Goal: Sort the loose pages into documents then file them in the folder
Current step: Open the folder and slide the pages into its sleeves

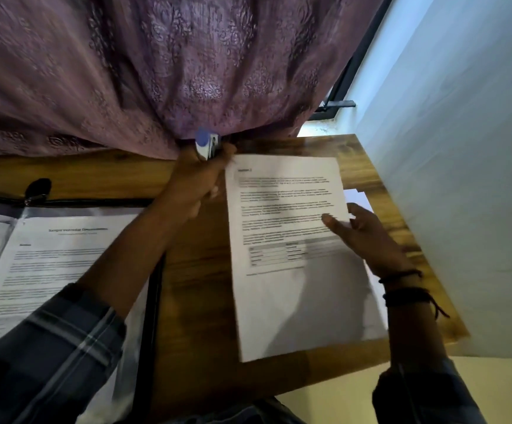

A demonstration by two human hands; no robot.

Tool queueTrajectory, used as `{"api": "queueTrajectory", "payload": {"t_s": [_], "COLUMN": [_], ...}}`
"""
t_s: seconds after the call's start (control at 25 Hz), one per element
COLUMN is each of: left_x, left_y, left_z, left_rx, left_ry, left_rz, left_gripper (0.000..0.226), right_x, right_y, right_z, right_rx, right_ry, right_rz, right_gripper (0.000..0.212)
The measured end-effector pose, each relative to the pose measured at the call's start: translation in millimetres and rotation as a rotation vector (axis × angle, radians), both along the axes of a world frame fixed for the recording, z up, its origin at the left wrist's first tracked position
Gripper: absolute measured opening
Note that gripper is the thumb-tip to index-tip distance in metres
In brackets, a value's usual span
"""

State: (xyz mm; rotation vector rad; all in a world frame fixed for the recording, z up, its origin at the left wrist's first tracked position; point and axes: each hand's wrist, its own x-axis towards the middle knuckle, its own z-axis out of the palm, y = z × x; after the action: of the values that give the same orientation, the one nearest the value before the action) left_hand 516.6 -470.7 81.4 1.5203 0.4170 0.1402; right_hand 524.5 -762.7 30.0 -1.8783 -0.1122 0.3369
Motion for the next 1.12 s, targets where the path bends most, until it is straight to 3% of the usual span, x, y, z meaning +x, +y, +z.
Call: {"api": "queueTrajectory", "payload": {"t_s": [0.16, 0.28, 0.36, 0.48, 0.56, 0.72, 0.88, 0.96, 1.12], "left_x": [-10.5, -36.1, -43.2, -40.4, -36.8, -34.6, -37.7, -38.7, -40.4], "left_y": [-57.7, -94.4, -109.3, -120.3, -119.3, -112.5, -109.5, -106.6, -100.6], "left_z": [-63.8, -89.6, -95.9, -95.6, -94.5, -96.5, -96.7, -97.3, -103.0], "left_rx": [0.0, 0.027, 0.046, 0.051, 0.055, 0.08, 0.086, 0.12, 0.231], "left_ry": [0.287, 0.422, 0.43, 0.429, 0.454, 0.47, 0.481, 0.479, 0.482], "left_rz": [-0.041, -0.08, -0.087, -0.087, -0.089, -0.075, -0.084, -0.077, -0.112], "left_gripper": [0.014, 0.02, 0.018, 0.018, 0.019, 0.021, 0.019, 0.021, 0.029], "right_x": [33.5, 38.8, 33.1, 31.5, 34.5, 30.6, 22.2, 18.3, 10.4], "right_y": [-49.9, -70.1, -76.5, -68.5, -63.9, -61.3, -45.8, -41.9, -28.9], "right_z": [-33.1, -51.5, -54.6, -73.0, -83.8, -75.5, -67.7, -71.1, -99.8], "right_rx": [-0.403, -0.769, -0.859, -0.877, -0.863, -0.838, -0.87, -0.842, -0.756], "right_ry": [-0.019, -0.038, 0.039, 0.072, 0.037, 0.036, 0.024, 0.033, 0.031], "right_rz": [-0.124, -0.284, -0.359, -0.296, -0.314, -0.49, -0.364, -0.386, -0.216], "right_gripper": [0.038, 0.07, 0.086, 0.109, 0.101, 0.108, 0.079, 0.085, 0.097]}}
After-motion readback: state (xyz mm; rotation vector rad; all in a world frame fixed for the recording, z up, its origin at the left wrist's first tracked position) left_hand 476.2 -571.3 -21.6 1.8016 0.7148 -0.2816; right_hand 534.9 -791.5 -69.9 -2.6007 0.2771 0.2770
